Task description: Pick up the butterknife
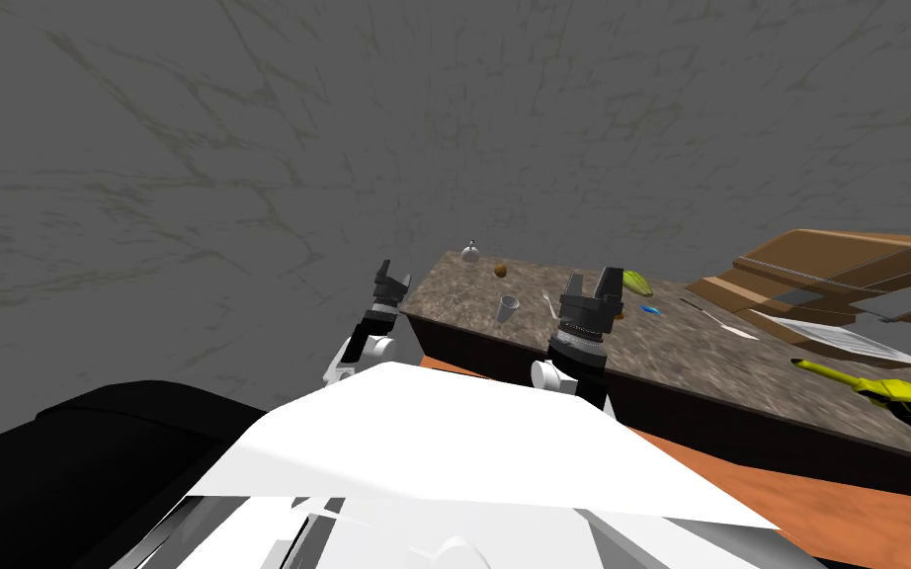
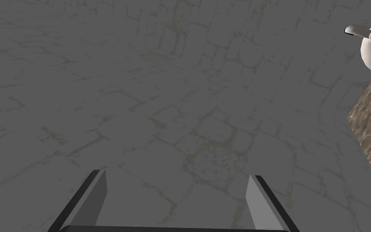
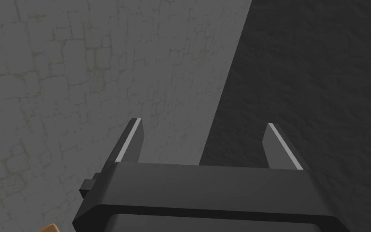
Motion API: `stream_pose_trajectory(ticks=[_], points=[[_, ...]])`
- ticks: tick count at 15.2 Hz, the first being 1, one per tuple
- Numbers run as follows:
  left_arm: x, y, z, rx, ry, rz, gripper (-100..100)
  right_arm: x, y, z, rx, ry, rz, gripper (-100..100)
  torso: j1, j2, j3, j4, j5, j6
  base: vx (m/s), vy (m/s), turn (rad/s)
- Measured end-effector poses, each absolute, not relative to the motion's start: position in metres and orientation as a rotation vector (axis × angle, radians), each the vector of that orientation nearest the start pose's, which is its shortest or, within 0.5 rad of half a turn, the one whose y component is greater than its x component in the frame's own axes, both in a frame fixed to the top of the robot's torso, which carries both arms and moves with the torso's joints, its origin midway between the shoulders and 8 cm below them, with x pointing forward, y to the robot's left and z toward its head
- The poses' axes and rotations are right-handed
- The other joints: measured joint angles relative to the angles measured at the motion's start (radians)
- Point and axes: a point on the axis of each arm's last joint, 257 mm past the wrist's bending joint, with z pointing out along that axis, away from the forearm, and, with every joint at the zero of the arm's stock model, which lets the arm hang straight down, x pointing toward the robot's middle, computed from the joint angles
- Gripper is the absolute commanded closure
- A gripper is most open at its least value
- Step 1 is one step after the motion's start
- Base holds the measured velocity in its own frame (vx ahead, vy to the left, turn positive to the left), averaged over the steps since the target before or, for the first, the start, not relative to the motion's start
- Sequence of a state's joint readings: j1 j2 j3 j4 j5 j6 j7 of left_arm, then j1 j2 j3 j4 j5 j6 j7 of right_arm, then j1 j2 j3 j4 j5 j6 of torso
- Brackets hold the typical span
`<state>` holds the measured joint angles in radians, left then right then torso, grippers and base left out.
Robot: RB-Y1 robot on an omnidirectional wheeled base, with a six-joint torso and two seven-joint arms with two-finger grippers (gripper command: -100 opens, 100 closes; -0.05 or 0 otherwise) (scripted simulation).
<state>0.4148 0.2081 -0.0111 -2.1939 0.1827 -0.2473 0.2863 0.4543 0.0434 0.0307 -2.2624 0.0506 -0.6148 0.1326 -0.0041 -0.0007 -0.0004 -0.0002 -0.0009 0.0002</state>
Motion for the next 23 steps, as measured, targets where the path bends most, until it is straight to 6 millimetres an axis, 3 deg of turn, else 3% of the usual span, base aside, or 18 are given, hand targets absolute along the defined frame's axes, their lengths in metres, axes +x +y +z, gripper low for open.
stream_pose_trajectory(ticks=[9,23], points=[[0.456,0.29,-0.093,-1.224,0.861,-1.65,-100,0.331,-0.259,0.052,0.505,0.536,1.22,0,0.0,0.0,0.0,0.0,0.0,0.0,0.002,-0.062,-0.032],[0.521,0.338,-0.178,-1.676,0.846,-1.628,-100,0.331,-0.259,0.052,0.505,0.536,1.22,0,0.0,0.0,0.0,0.0,0.0,0.0,0.003,-0.064,-0.035]])
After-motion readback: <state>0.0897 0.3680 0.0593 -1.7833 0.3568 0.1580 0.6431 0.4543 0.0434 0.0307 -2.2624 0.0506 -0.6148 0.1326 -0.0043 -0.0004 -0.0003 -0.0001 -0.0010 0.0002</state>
